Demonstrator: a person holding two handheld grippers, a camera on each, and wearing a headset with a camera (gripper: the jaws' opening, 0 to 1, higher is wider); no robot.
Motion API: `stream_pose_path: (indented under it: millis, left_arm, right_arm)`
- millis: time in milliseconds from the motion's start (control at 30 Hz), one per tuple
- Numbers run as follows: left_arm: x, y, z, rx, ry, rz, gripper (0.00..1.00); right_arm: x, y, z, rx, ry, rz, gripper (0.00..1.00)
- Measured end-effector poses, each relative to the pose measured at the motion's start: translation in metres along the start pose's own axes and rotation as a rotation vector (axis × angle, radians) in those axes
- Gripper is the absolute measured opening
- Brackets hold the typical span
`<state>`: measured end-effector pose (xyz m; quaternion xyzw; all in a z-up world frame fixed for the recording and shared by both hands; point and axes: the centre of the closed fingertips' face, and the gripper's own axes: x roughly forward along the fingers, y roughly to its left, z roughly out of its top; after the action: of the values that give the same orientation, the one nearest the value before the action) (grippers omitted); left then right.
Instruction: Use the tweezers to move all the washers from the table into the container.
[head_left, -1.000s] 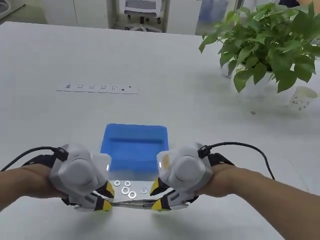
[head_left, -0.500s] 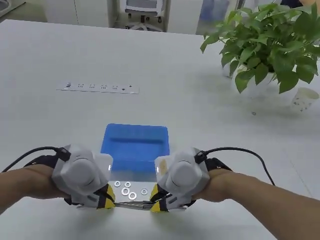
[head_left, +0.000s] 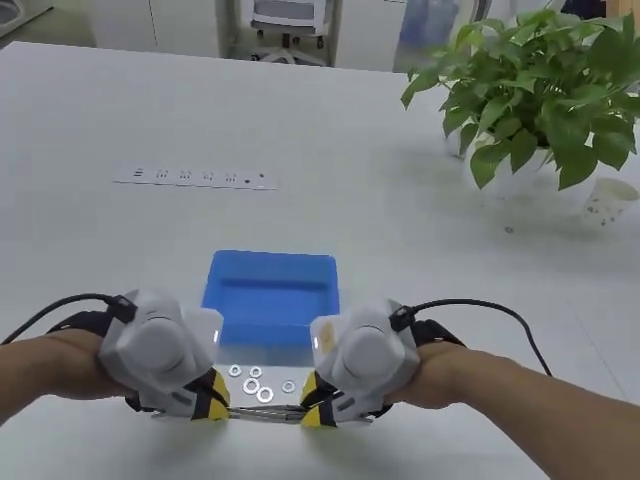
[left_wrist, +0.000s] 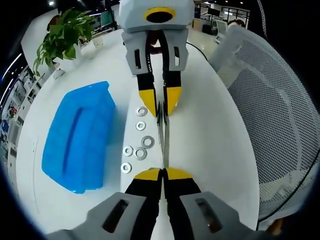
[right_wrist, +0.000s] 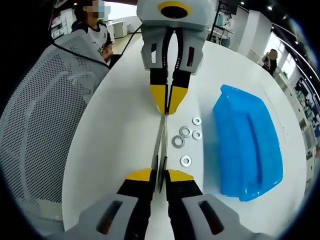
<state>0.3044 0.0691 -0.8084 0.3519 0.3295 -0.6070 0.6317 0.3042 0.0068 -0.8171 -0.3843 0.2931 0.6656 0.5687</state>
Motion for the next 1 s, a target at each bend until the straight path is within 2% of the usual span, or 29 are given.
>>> stream_pose_path:
  millis: [433, 700, 1000]
  left_arm:
    - [-0.013, -0.003, 0.013, -0.032, -0.020, -0.009, 0.05]
    - [-0.024, -0.003, 0.026, -0.026, -0.037, 0.000, 0.05]
    - [-0.033, -0.002, 0.039, -0.019, -0.064, 0.014, 0.05]
  right_arm:
    - [0.002, 0.001, 0.005, -0.007, -0.004, 0.002, 0.14]
    - [0.004, 0.002, 0.009, -0.002, -0.020, -0.006, 0.12]
    - [0.001, 0.000, 0.010, 0.048, -0.049, -0.030, 0.10]
